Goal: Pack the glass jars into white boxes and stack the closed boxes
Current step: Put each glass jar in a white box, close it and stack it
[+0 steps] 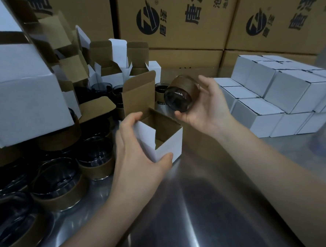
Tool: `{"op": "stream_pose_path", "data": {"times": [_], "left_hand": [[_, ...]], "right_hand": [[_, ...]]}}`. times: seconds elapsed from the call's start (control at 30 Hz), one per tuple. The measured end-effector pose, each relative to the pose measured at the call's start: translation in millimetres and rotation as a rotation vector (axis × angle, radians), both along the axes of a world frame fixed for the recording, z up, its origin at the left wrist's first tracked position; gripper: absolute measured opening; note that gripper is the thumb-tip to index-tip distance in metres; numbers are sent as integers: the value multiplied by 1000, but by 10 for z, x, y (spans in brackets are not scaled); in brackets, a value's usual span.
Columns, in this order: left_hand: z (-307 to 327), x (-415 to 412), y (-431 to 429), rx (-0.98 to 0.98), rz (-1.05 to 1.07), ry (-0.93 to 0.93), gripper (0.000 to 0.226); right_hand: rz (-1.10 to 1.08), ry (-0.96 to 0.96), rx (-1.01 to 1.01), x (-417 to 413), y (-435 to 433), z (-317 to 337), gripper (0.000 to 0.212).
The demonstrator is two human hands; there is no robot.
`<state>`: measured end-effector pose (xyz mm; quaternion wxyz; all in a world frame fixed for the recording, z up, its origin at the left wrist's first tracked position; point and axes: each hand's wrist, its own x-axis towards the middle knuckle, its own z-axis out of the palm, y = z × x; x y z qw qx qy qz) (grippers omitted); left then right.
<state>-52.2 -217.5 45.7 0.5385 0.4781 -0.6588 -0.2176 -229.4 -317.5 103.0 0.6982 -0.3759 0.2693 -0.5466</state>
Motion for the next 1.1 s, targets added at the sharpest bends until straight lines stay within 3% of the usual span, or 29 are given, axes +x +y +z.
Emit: {"op": "stream_pose_path", "data": {"times": [0.2,0.37,0.63,0.73,0.87,0.97,1.1], "left_hand": [[-7,4,-16,15,20,10,95],[-2,22,-21,14,4,9,96],[48,29,-19,64,-11,4,97],[23,30,-50,69,-14,29,95],[4,20,-78,46,-13,48,96],[0,8,-82,53,-14,66,98],[-13,7,-84,78,3,73,101]], "right_hand": [[-35,81,-87,-44,54,47,41],[143,-5,-255,-115,122,177,72],[356,-37,-411,-138,242,321,54],[372,118,-541,-77,298,356,44],[245,349,-619,34,375,399,65],[147,542,-677,92,406,373,57],[155,692,-693,133,456,370,60]]}}
